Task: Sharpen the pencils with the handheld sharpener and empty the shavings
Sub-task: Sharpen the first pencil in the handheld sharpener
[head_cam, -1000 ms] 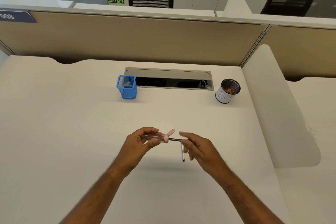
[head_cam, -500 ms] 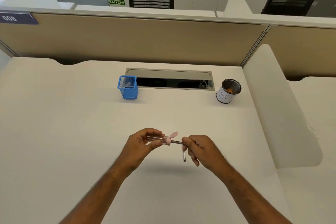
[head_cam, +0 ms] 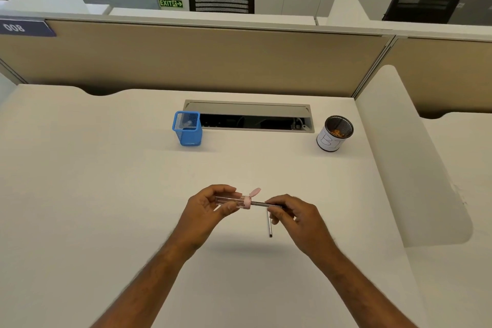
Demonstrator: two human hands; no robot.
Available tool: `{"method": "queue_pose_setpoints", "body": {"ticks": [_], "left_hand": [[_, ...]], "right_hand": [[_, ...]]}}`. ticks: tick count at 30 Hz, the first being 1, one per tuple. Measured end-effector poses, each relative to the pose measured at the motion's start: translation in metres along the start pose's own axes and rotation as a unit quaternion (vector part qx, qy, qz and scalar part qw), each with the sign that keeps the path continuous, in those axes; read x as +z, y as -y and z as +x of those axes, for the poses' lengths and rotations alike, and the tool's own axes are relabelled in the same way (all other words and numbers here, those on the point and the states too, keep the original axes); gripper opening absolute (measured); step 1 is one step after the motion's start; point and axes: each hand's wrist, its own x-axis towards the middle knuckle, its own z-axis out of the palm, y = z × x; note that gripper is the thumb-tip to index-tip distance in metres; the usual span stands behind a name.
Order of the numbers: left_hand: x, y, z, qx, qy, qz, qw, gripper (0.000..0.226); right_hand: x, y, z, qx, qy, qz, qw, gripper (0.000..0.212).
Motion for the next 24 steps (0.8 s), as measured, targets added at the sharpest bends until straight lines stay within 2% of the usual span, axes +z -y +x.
{"method": "queue_pose_setpoints", "body": {"ticks": [2, 7, 9, 12, 18, 22, 24], "left_hand": [[0.000, 0.000, 0.000, 0.002, 0.003, 0.003, 1.000, 0.028], [0.000, -0.001, 0.001, 0.007, 0.007, 0.024, 1.000, 0.031], [-0.001, -0.001, 0.002, 0.006, 0.001, 0.025, 1.000, 0.030], [-0.005, 0.000, 0.004, 0.006, -0.009, -0.004, 1.000, 0.029], [-0.006, 0.000, 0.004, 0.007, -0.010, -0.015, 1.000, 0.028], [-0.004, 0.000, 0.002, 0.004, -0.003, -0.028, 1.000, 0.025], [-0.002, 0.000, 0.001, 0.004, 0.004, -0.031, 0.999, 0.025]], "right_hand": [[0.000, 0.002, 0.001, 0.010, 0.007, 0.008, 1.000, 0.016], [0.001, 0.004, 0.007, 0.119, 0.062, 0.097, 0.986, 0.048], [0.000, 0.004, 0.009, 0.113, 0.069, 0.102, 0.986, 0.048], [0.000, 0.007, 0.011, 0.085, 0.062, 0.094, 0.990, 0.030], [0.001, 0.003, 0.007, 0.016, 0.011, 0.033, 0.999, 0.010], [0.000, 0.004, 0.004, 0.004, 0.006, 0.023, 1.000, 0.013], [-0.002, 0.008, 0.006, 0.042, 0.022, 0.041, 0.998, 0.026]]}}
